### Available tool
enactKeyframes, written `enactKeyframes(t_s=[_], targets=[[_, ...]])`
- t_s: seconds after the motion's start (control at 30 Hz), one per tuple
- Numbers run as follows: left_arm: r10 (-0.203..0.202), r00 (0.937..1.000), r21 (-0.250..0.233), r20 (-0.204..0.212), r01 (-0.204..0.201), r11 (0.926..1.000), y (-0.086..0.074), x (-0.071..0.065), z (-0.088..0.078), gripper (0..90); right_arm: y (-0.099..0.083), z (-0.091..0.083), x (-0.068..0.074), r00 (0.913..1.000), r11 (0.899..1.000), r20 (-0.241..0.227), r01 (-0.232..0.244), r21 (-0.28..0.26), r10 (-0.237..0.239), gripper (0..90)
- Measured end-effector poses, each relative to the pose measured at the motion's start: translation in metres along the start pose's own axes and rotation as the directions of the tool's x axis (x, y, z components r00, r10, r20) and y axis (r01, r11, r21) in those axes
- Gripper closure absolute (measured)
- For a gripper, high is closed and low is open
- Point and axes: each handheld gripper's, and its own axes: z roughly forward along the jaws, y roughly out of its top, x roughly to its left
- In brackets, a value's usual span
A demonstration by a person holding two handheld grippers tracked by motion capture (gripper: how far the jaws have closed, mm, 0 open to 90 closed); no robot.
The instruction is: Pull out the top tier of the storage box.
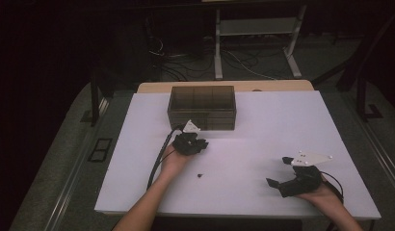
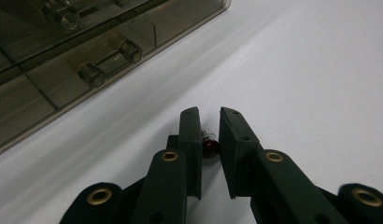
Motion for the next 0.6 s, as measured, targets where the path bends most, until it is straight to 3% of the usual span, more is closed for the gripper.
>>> enactKeyframes(t_s=[0.4,0.6], targets=[[0.016,0.9993,-0.023,0.034,-0.015,0.9996,0.003,-0.005,-0.011,79.0,0.000,0.000,0.000,1.0000,1.000,-0.001,0.000,0.001,0.000,0.4],[0.031,0.9974,-0.042,0.066,-0.028,0.9987,0.004,-0.016,-0.025,79.0,0.000,0.000,0.000,1.0000,1.000,0.000,-0.003,0.000,0.003,0.4]])
